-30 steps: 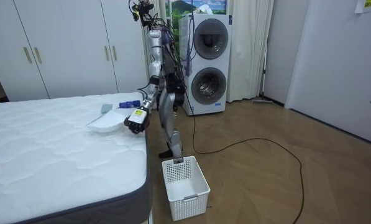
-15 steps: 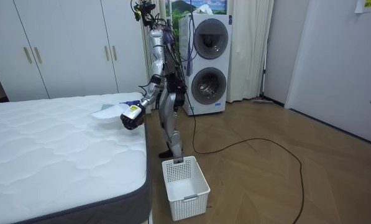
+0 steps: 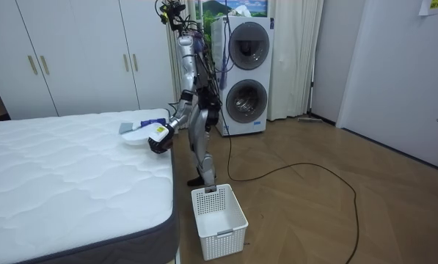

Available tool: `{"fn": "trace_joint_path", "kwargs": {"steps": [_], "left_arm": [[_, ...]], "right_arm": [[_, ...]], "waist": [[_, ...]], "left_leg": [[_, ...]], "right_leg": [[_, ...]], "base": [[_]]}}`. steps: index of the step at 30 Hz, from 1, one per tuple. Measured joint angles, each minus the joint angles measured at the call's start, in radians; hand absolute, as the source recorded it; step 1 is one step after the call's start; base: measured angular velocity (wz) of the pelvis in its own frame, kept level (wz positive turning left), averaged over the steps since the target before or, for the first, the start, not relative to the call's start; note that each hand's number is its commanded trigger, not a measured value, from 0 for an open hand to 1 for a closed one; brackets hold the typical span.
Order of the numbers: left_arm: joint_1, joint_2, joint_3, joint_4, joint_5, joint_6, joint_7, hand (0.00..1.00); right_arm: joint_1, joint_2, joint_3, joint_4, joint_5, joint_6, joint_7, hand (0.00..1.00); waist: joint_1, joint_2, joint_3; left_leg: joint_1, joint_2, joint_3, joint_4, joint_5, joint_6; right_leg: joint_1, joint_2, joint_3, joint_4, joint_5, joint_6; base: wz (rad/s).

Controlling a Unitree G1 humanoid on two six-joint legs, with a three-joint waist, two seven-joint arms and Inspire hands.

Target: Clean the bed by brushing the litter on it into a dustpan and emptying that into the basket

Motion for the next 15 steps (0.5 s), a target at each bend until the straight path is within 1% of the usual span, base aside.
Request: {"fn": "trace_joint_path", "kwargs": {"steps": [2, 4, 6, 7, 9, 11, 13, 15], "left_arm": [[0.001, 0.01, -0.002, -0.001, -0.001, -0.002, 0.0, 1.0], [0.0, 0.018, -0.013, -0.002, -0.004, -0.002, 0.0, 1.0], [0.0, 0.019, -0.035, -0.001, -0.011, -0.012, 0.001, 1.0], [0.0, 0.019, -0.039, -0.001, -0.01, -0.016, 0.001, 1.0], [0.003, 0.019, -0.06, -0.001, -0.008, -0.02, 0.001, 1.0], [0.008, 0.02, -0.059, -0.001, 0.005, -0.018, 0.001, 1.0], [0.018, 0.025, -0.059, -0.001, 0.022, -0.018, 0.001, 1.0], [0.028, 0.028, -0.059, -0.001, 0.023, -0.016, 0.001, 1.0]], "right_arm": [[-0.009, -0.004, -0.005, -0.021, -0.035, -0.003, -0.044, 0.0], [-0.015, -0.01, -0.004, -0.058, -0.058, -0.018, -0.091, 0.0], [-0.022, -0.015, 0.0, -0.113, -0.079, -0.047, -0.152, 0.0], [-0.026, -0.015, 0.0, -0.121, -0.094, -0.055, -0.165, 0.0], [-0.034, -0.015, 0.003, -0.163, -0.146, -0.078, -0.218, 0.0], [-0.035, -0.016, 0.002, -0.208, -0.184, -0.088, -0.256, 0.0], [-0.041, -0.023, 0.0, -0.239, -0.261, -0.111, -0.305, 0.0], [-0.043, -0.023, 0.0, -0.258, -0.322, -0.118, -0.35, 0.0]], "waist": [[-0.002, 0.0, -0.0002], [0.005, 0.001, -0.0001], [0.018, 0.004, -0.0004], [0.019, 0.005, -0.0007], [0.028, 0.006, -0.0002], [0.028, 0.006, -0.0001], [0.028, 0.005, -0.0001], [0.026, 0.005, 0.0]], "left_leg": [[-0.009, 0.0, 0.0, 0.008, 0.0, 0.0], [-0.011, 0.001, 0.006, 0.009, 0.0, 0.0], [-0.006, 0.003, 0.015, 0.009, -0.001, 0.002], [-0.006, 0.003, 0.015, 0.009, -0.001, 0.002], [-0.006, 0.003, 0.015, 0.009, -0.001, 0.002], [-0.007, 0.003, 0.015, 0.008, -0.001, 0.002], [-0.008, -0.004, 0.017, 0.007, -0.001, 0.002], [-0.008, -0.006, 0.018, 0.007, -0.001, 0.002]], "right_leg": [[-0.008, 0.0, 0.001, 0.007, 0.002, -0.001], [-0.013, 0.0, 0.007, 0.015, 0.003, -0.001], [-0.013, 0.002, 0.014, 0.017, 0.003, -0.001], [-0.013, 0.001, 0.014, 0.017, 0.003, -0.001], [-0.013, 0.0, 0.01, 0.019, 0.003, -0.002], [-0.016, -0.002, 0.009, 0.023, 0.001, -0.002], [-0.027, -0.009, 0.014, 0.043, -0.009, 0.0], [-0.03, -0.011, 0.014, 0.051, -0.014, -0.001]], "base": [[0.0], [-0.07], [-0.1], [0.0], [0.04], [0.04], [0.0], [0.0]]}}
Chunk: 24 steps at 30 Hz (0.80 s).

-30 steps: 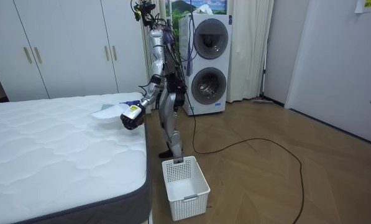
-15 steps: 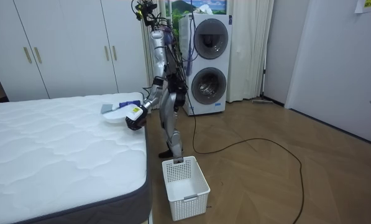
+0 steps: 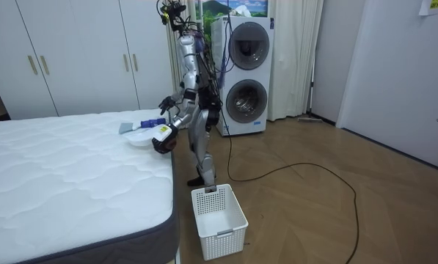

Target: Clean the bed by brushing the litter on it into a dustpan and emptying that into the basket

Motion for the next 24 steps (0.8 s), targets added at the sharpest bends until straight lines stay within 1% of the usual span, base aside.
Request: {"fn": "trace_joint_path", "kwargs": {"steps": [3, 4, 5, 8, 11, 13, 18, 22, 24], "left_arm": [[0.007, 0.004, -0.001, 0.0, 0.022, 0.0, 0.0, 1.0], [0.008, 0.006, -0.003, 0.0, 0.027, 0.002, -0.001, 1.0], [0.007, 0.012, -0.02, 0.0, 0.028, 0.006, -0.001, 1.0], [0.008, 0.017, -0.022, 0.001, 0.071, 0.014, -0.003, 1.0], [0.009, 0.018, -0.022, 0.003, 0.085, 0.03, -0.004, 1.0], [0.01, 0.018, -0.022, 0.002, 0.085, 0.036, -0.004, 1.0], [0.019, 0.018, -0.038, 0.001, 0.085, 0.066, -0.007, 1.0], [0.018, 0.019, -0.037, 0.001, 0.084, 0.07, -0.021, 1.0], [0.013, 0.02, -0.037, 0.001, 0.084, 0.074, -0.032, 1.0]], "right_arm": [[-0.006, 0.0, 0.0, -0.058, -0.066, -0.003, -0.067, 0.0], [-0.014, 0.0, 0.0, -0.065, -0.074, -0.007, -0.079, 0.0], [-0.025, 0.0, 0.0, -0.08, -0.081, -0.011, -0.102, 0.0], [-0.03, 0.0, 0.001, -0.153, -0.088, -0.012, -0.143, 0.0], [-0.033, 0.0, 0.009, -0.208, -0.095, -0.021, -0.151, 0.0], [-0.033, 0.001, 0.011, -0.212, -0.12, -0.021, -0.153, 0.0], [-0.035, 0.001, 0.056, -0.218, -0.175, -0.02, -0.154, 0.0], [-0.036, 0.002, 0.083, -0.217, -0.191, -0.018, -0.153, 0.0], [-0.036, 0.001, 0.095, -0.216, -0.196, -0.018, -0.153, 0.0]], "waist": [[0.001, -0.001, -0.0004], [-0.001, -0.001, -0.0004], [-0.004, -0.001, -0.0003], [-0.001, -0.001, -0.0004], [0.0, -0.001, -0.0005], [0.0, -0.001, -0.0005], [0.004, -0.001, -0.0007], [0.007, 0.002, 0.0006], [0.017, 0.005, 0.0023]], "left_leg": [[-0.005, -0.001, 0.0, -0.007, 0.0, 0.0], [-0.006, -0.002, 0.0, -0.009, 0.0, 0.0], [-0.009, -0.003, 0.0, -0.01, 0.001, -0.001], [-0.01, -0.002, 0.0, -0.008, 0.001, -0.001], [-0.009, -0.002, -0.001, -0.007, 0.001, 0.0], [-0.007, -0.002, -0.001, -0.008, 0.001, 0.0], [0.001, 0.002, 0.0, -0.008, 0.001, -0.001], [-0.002, 0.006, 0.0, -0.003, 0.0, -0.001], [-0.002, 0.008, 0.0, -0.002, -0.001, -0.003]], "right_leg": [[-0.008, 0.0, 0.003, 0.001, -0.002, -0.001], [-0.011, -0.001, 0.004, 0.002, -0.002, -0.001], [-0.014, -0.001, 0.003, 0.002, -0.001, -0.001], [-0.014, 0.001, 0.004, -0.002, -0.002, 0.0], [-0.012, 0.001, 0.006, -0.002, -0.002, 0.001], [-0.009, 0.0, 0.004, -0.002, -0.002, 0.001], [0.003, 0.003, 0.001, -0.017, -0.001, 0.001], [0.005, 0.005, -0.006, -0.017, 0.0, -0.001], [0.004, 0.007, -0.006, -0.016, 0.001, -0.002]], "base": [[0.0], [0.0], [0.0], [0.0], [0.0], [0.0], [0.0], [0.0], [0.0]]}}
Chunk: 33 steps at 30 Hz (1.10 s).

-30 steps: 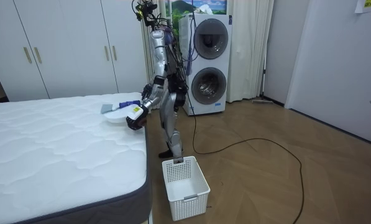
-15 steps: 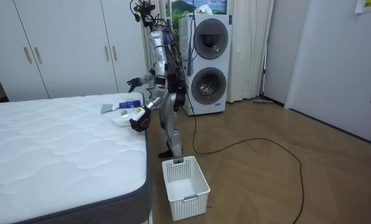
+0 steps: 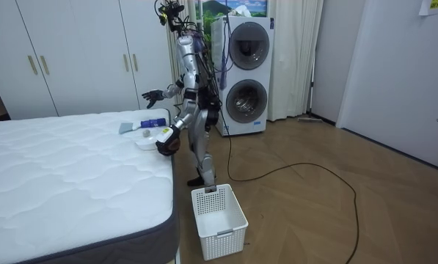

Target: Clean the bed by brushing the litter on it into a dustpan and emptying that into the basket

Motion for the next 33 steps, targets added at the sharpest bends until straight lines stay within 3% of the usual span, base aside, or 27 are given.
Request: {"fn": "trace_joint_path", "kwargs": {"steps": [5, 13, 15, 25, 33], "left_arm": [[-0.015, 0.002, 0.0, 0.0, 0.0, 0.004, -0.009, 1.0], [-0.059, 0.006, 0.0, 0.012, 0.002, 0.011, -0.013, 1.0], [-0.064, 0.006, 0.0, 0.012, 0.003, 0.019, -0.013, 1.0], [-0.067, 0.006, 0.0, 0.01, 0.005, 0.048, -0.013, 1.0], [-0.075, 0.006, 0.0, 0.002, 0.027, 0.066, -0.015, 1.0]], "right_arm": [[0.0, 0.0, 0.031, 0.001, 0.0, 0.001, 0.044, 0.0], [-0.002, -0.002, 0.097, 0.004, 0.003, 0.01, 0.132, 0.0], [-0.002, -0.001, 0.111, 0.004, 0.003, 0.011, 0.162, 0.0], [-0.002, -0.002, 0.112, 0.005, 0.024, 0.048, 0.237, 0.0], [-0.003, -0.002, 0.126, 0.056, 0.109, 0.077, 0.314, 0.0]], "waist": [[0.013, 0.015, 0.0094], [0.033, 0.019, 0.0099], [0.034, 0.02, 0.0103], [0.035, 0.022, 0.01], [0.038, 0.038, 0.0125]], "left_leg": [[-0.007, -0.001, -0.005, -0.001, 0.0, 0.0], [-0.038, -0.003, -0.014, 0.008, 0.0, 0.0], [-0.04, -0.005, -0.017, 0.008, 0.0, 0.0], [-0.046, -0.005, -0.026, 0.008, 0.0, 0.0], [-0.05, -0.005, -0.027, 0.021, 0.0, 0.001]], "right_leg": [[-0.004, -0.002, -0.008, 0.0, -0.001, -0.001], [-0.032, -0.008, -0.015, 0.006, -0.001, -0.001], [-0.031, -0.015, -0.036, 0.005, -0.002, -0.002], [-0.03, -0.019, -0.048, 0.004, -0.003, -0.003], [-0.027, -0.03, -0.07, 0.019, -0.009, -0.006]], "base": [[0.03], [0.02], [0.04], [0.03], [0.06]]}}
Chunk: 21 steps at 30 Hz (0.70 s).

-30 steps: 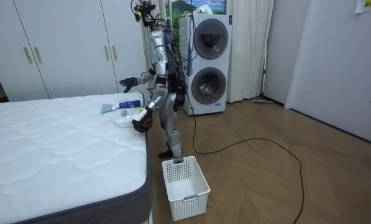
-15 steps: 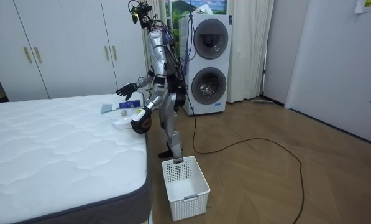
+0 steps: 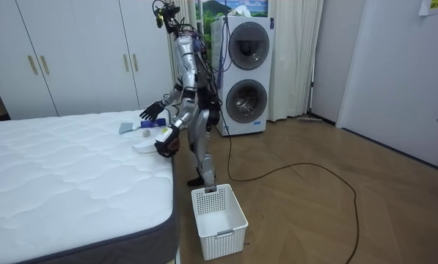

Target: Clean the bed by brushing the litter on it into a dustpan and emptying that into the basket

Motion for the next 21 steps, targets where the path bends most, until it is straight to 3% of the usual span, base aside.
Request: {"fn": "trace_joint_path", "kwargs": {"steps": [3, 13, 21], "left_arm": [[0.0, 0.0, 0.0, -0.003, 0.012, 0.005, -0.006, 1.0], [0.0, 0.001, 0.0, -0.014, 0.013, 0.011, -0.024, 1.0], [-0.008, 0.001, 0.0, -0.012, 0.02, 0.012, -0.028, 1.0]], "right_arm": [[0.0, 0.0, 0.012, 0.008, 0.024, 0.02, 0.017, 0.0], [-0.05, -0.003, 0.025, 0.128, 0.042, 0.016, 0.068, 0.0], [-0.083, -0.002, 0.053, 0.224, 0.034, -0.012, 0.079, 0.0]], "waist": [[0.001, 0.001, 0.0002], [0.001, 0.001, -0.0001], [0.002, -0.001, 0.001]], "left_leg": [[-0.001, 0.0, 0.005, 0.0, 0.0, 0.0], [0.002, 0.001, 0.017, 0.005, 0.0, 0.0], [0.002, 0.002, 0.02, 0.012, 0.0, 0.0]], "right_leg": [[-0.006, -0.004, -0.001, 0.012, -0.005, -0.002], [-0.006, -0.008, -0.004, 0.021, -0.011, -0.003], [0.0, -0.007, -0.004, 0.02, -0.012, -0.002]], "base": [[0.05], [0.0], [0.0]]}}
